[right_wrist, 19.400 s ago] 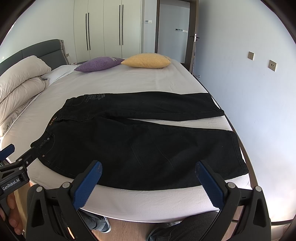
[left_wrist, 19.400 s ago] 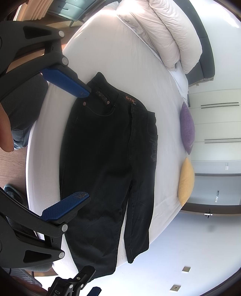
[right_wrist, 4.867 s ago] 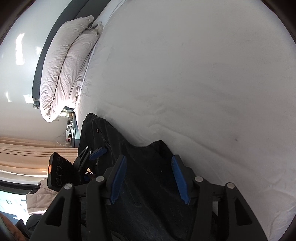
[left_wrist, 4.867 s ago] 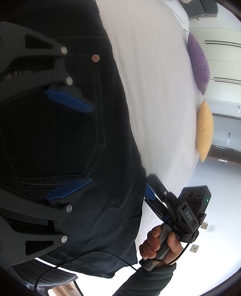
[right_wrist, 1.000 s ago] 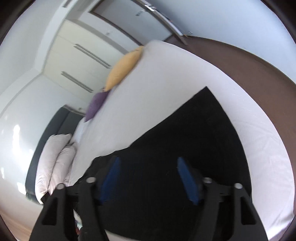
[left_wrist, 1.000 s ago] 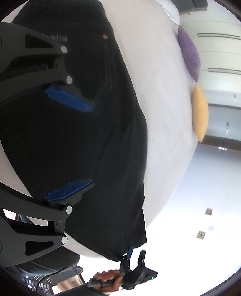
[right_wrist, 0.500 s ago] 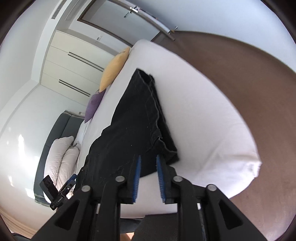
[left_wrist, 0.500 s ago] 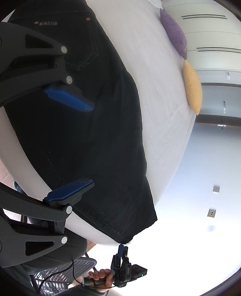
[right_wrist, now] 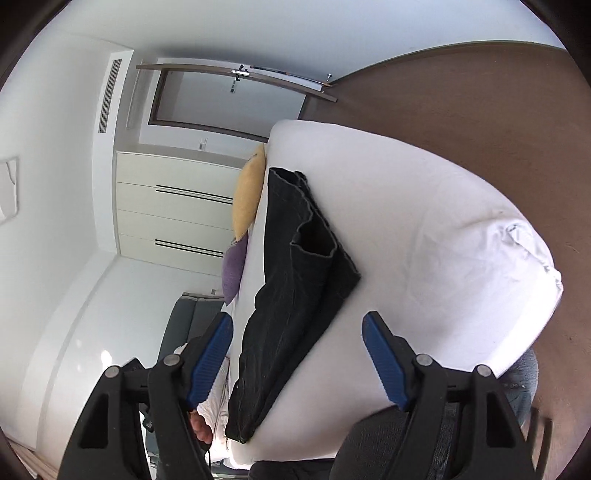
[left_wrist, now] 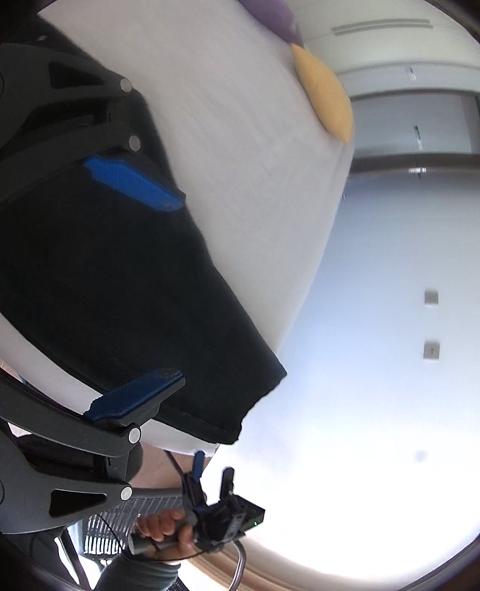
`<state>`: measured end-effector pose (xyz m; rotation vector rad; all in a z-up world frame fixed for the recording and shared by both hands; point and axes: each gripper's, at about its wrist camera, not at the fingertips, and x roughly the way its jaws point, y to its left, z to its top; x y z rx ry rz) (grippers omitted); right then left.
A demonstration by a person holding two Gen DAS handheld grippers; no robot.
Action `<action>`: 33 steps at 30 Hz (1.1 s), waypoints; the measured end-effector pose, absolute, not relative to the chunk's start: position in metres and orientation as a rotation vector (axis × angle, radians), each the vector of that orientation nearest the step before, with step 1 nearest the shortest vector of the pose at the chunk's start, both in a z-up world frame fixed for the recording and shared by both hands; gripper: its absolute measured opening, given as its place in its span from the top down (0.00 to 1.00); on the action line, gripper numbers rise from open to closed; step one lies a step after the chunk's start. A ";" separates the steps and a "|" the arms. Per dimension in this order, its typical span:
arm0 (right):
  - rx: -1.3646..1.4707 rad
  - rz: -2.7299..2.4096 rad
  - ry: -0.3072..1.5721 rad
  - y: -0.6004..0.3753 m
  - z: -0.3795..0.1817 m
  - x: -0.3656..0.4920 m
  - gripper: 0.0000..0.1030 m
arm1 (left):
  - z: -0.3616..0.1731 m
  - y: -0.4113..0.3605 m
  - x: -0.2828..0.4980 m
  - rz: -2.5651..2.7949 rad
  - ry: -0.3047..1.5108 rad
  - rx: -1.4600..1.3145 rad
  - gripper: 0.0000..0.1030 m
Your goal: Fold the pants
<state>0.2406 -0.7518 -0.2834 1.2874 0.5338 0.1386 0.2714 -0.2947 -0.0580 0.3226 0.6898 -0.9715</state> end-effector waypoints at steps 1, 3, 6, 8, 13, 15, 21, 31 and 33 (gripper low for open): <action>1.303 0.146 0.530 -0.752 -0.287 0.245 0.27 | -0.056 -0.308 0.275 -0.980 0.696 0.345 0.15; 1.321 0.154 0.521 -0.755 -0.290 0.245 0.27 | -0.055 -0.329 0.280 -1.001 0.700 0.389 0.15; 1.321 0.182 0.509 -0.754 -0.290 0.248 0.27 | -0.056 -0.362 0.285 -1.059 0.712 0.454 0.15; 1.326 0.185 0.504 -0.759 -0.291 0.243 0.28 | -0.057 -0.385 0.292 -1.097 0.735 0.480 0.15; 1.328 0.215 0.480 -0.762 -0.287 0.248 0.35 | -0.069 -0.432 0.308 -1.164 0.812 0.524 0.15; 1.302 0.218 0.495 -0.760 -0.287 0.254 0.39 | -0.074 -0.450 0.315 -1.198 0.843 0.558 0.15; 1.265 0.220 0.513 -0.761 -0.292 0.259 0.63 | -0.093 -0.507 0.340 -1.264 0.968 0.699 0.15; 1.223 0.290 0.520 -0.768 -0.310 0.247 0.83 | -0.113 -0.554 0.397 -1.469 1.190 0.642 0.16; 1.213 0.298 0.525 -0.769 -0.309 0.248 0.83 | -0.119 -0.562 0.397 -1.502 1.231 0.642 0.16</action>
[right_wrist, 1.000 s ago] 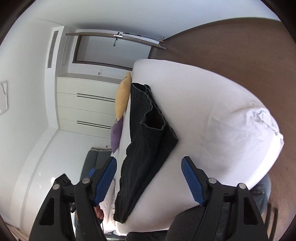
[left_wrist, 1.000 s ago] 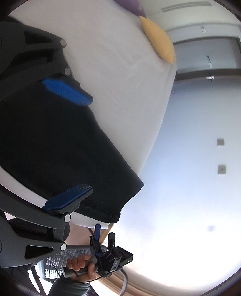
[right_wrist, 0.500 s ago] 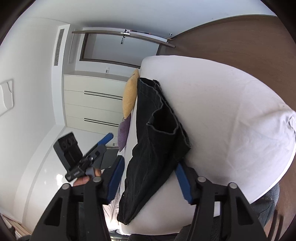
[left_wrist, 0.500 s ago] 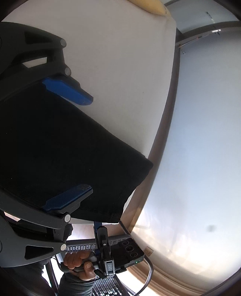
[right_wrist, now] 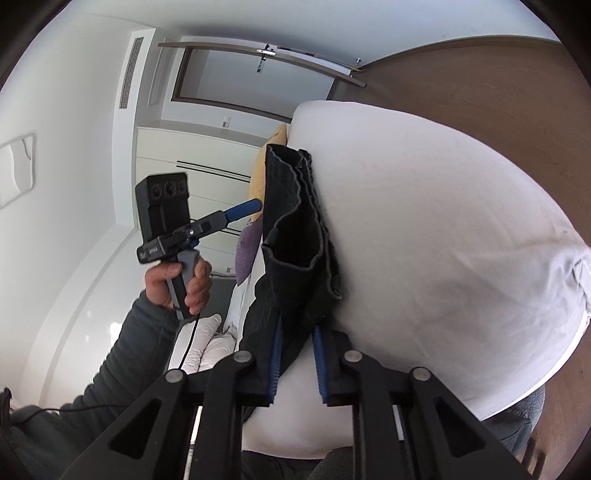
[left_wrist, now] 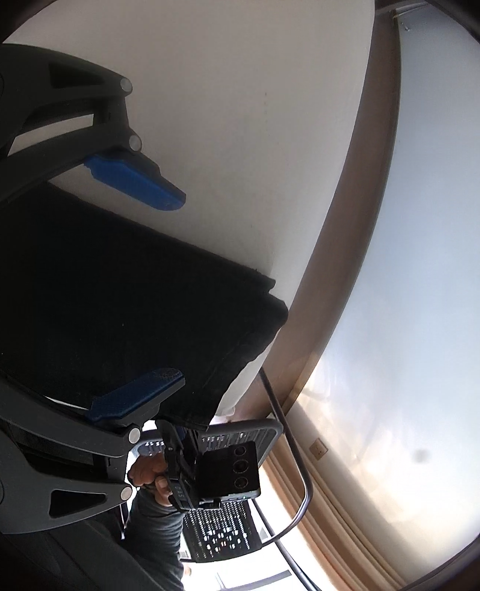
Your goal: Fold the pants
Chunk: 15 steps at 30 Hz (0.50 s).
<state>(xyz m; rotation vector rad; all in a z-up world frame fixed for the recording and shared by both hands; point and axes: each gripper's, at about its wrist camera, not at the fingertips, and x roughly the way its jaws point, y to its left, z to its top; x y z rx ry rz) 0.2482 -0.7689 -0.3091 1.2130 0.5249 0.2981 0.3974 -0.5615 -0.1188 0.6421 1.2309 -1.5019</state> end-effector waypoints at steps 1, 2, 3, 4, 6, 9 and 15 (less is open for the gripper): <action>1.216 0.304 0.526 -0.770 -0.310 0.248 0.83 | -0.121 -0.565 0.397 -1.509 1.252 0.646 0.16; 1.217 0.310 0.526 -0.770 -0.310 0.247 0.83 | -0.123 -0.568 0.396 -1.510 1.265 0.654 0.17; 1.217 0.314 0.525 -0.770 -0.310 0.246 0.83 | -0.125 -0.570 0.398 -1.512 1.276 0.659 0.17; 1.216 0.319 0.524 -0.770 -0.311 0.244 0.83 | -0.126 -0.570 0.401 -1.529 1.296 0.653 0.17; 1.223 0.326 0.519 -0.770 -0.313 0.241 0.83 | -0.128 -0.574 0.402 -1.545 1.320 0.658 0.17; 1.227 0.333 0.513 -0.770 -0.314 0.241 0.83 | -0.142 -0.585 0.397 -1.559 1.366 0.690 0.18; 1.235 0.342 0.509 -0.770 -0.315 0.241 0.84 | -0.151 -0.598 0.417 -1.596 1.428 0.601 0.18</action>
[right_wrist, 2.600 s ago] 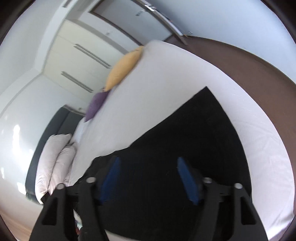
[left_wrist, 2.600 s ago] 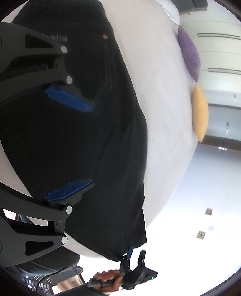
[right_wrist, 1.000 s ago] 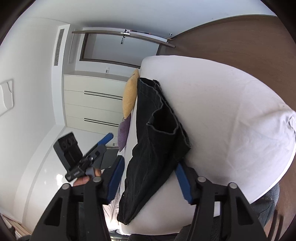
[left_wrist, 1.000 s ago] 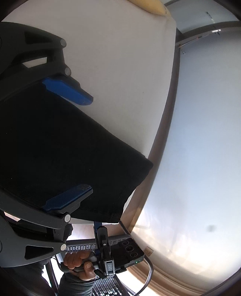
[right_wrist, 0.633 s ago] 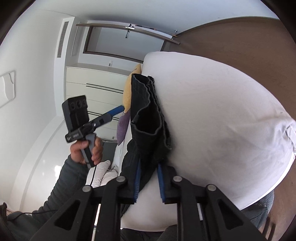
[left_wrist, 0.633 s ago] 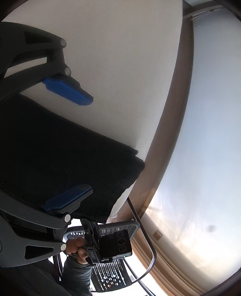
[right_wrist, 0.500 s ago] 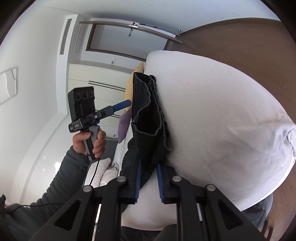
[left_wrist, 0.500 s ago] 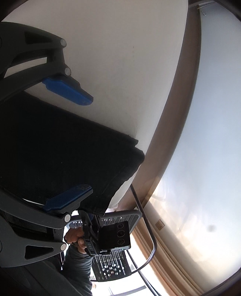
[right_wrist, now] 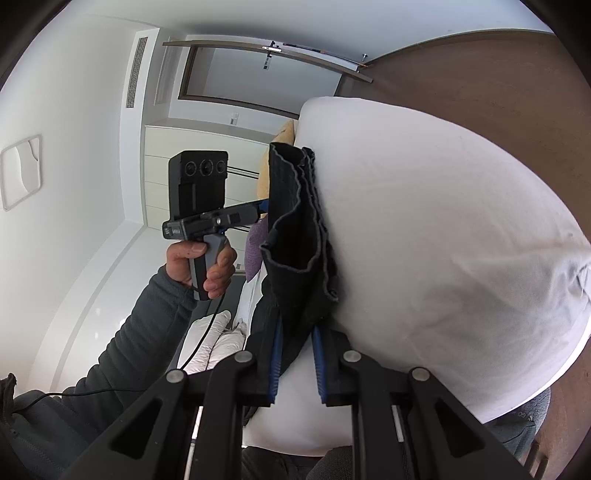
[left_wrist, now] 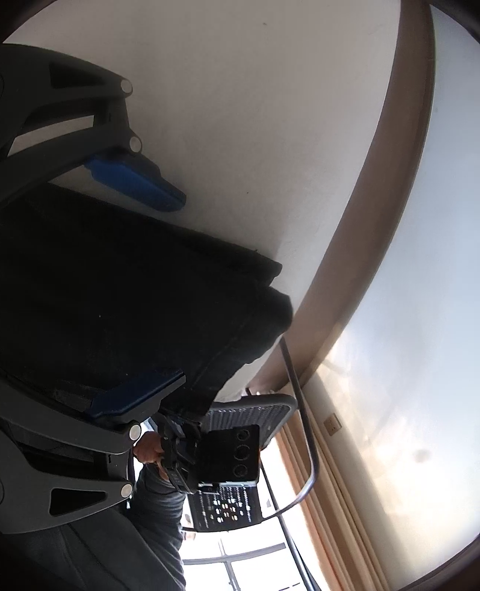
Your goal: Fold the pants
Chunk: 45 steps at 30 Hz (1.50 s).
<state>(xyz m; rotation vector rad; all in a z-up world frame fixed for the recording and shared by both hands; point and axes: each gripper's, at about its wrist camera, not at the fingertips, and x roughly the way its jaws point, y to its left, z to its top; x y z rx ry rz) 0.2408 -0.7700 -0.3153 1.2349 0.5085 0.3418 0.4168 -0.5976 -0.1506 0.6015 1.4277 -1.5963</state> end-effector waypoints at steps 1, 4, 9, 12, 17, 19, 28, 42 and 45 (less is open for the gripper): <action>1.235 0.342 0.509 -0.770 -0.315 0.241 0.84 | -0.151 -0.597 0.423 -1.598 1.436 0.575 0.18; 1.238 0.347 0.507 -0.771 -0.316 0.240 0.85 | -0.152 -0.595 0.437 -1.607 1.467 0.525 0.18; 1.245 0.351 0.506 -0.773 -0.317 0.240 0.86 | -0.152 -0.596 0.442 -1.618 1.458 0.554 0.19; 1.242 0.350 0.509 -0.772 -0.317 0.240 0.86 | -0.152 -0.598 0.431 -1.602 1.414 0.584 0.49; 1.246 0.346 0.512 -0.773 -0.317 0.238 0.86 | -0.156 -0.599 0.431 -1.579 1.409 0.592 0.83; 1.247 0.345 0.514 -0.774 -0.316 0.237 0.86 | -0.157 -0.598 0.430 -1.580 1.407 0.588 0.83; 1.270 0.312 0.525 -0.771 -0.310 0.237 0.92 | -0.158 -0.595 0.410 -1.570 1.319 0.603 0.93; 1.228 0.229 0.515 -0.767 -0.295 0.239 0.96 | -0.151 -0.588 0.380 -1.475 1.215 0.610 0.97; 1.204 0.218 0.518 -0.765 -0.290 0.240 0.96 | -0.148 -0.585 0.374 -1.472 1.197 0.614 0.98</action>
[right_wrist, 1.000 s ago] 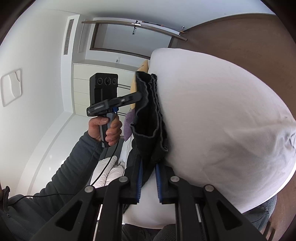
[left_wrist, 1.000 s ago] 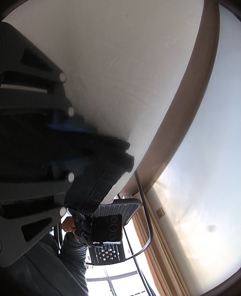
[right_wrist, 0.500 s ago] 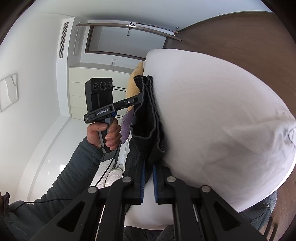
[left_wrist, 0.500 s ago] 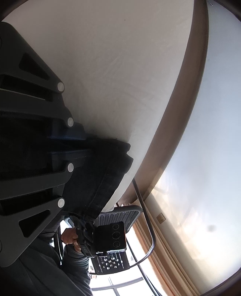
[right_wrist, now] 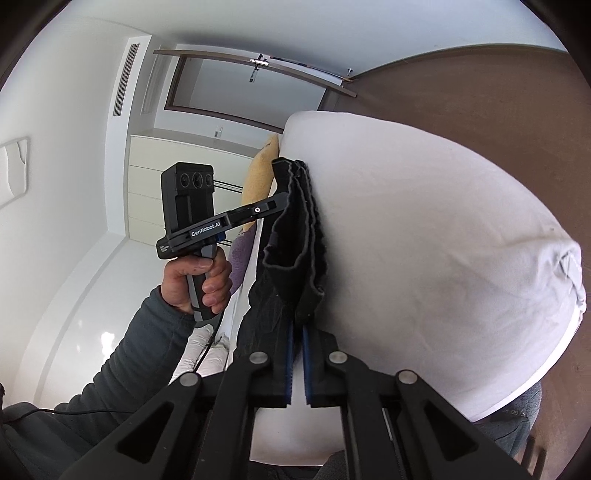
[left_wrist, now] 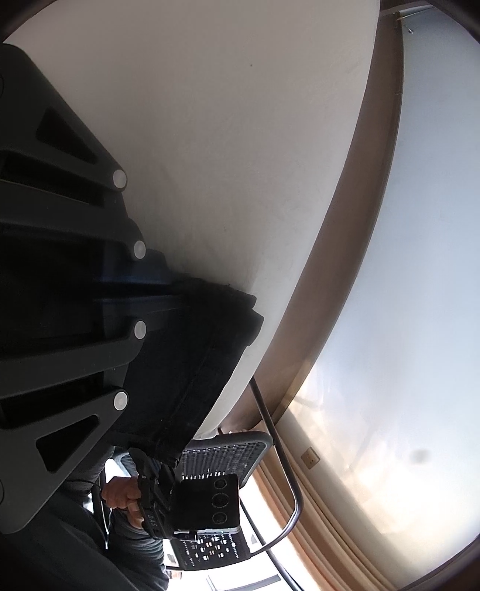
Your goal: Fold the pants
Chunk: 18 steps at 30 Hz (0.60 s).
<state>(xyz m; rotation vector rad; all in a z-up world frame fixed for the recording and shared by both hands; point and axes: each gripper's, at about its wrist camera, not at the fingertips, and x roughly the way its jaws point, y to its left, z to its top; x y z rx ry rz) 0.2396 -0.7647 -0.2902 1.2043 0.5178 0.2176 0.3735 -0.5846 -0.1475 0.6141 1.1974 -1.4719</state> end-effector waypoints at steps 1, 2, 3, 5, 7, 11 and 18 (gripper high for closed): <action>1.199 0.215 0.519 -0.765 -0.289 0.240 0.96 | -0.145 -0.584 0.373 -1.471 1.187 0.614 0.98; 1.193 0.213 0.520 -0.765 -0.288 0.240 0.96 | -0.143 -0.583 0.371 -1.473 1.182 0.615 0.98; 1.187 0.210 0.521 -0.764 -0.287 0.240 0.96 | -0.140 -0.582 0.369 -1.475 1.173 0.617 0.98; 1.169 0.206 0.521 -0.764 -0.284 0.242 0.96 | -0.135 -0.579 0.364 -1.475 1.159 0.614 0.98; 1.149 0.205 0.519 -0.764 -0.281 0.243 0.96 | -0.131 -0.577 0.362 -1.475 1.145 0.604 0.98; 1.109 0.197 0.521 -0.764 -0.275 0.245 0.96 | -0.125 -0.571 0.357 -1.475 1.126 0.581 0.98; 0.921 0.188 0.520 -0.756 -0.237 0.254 0.96 | -0.106 -0.548 0.359 -1.496 1.087 0.503 0.98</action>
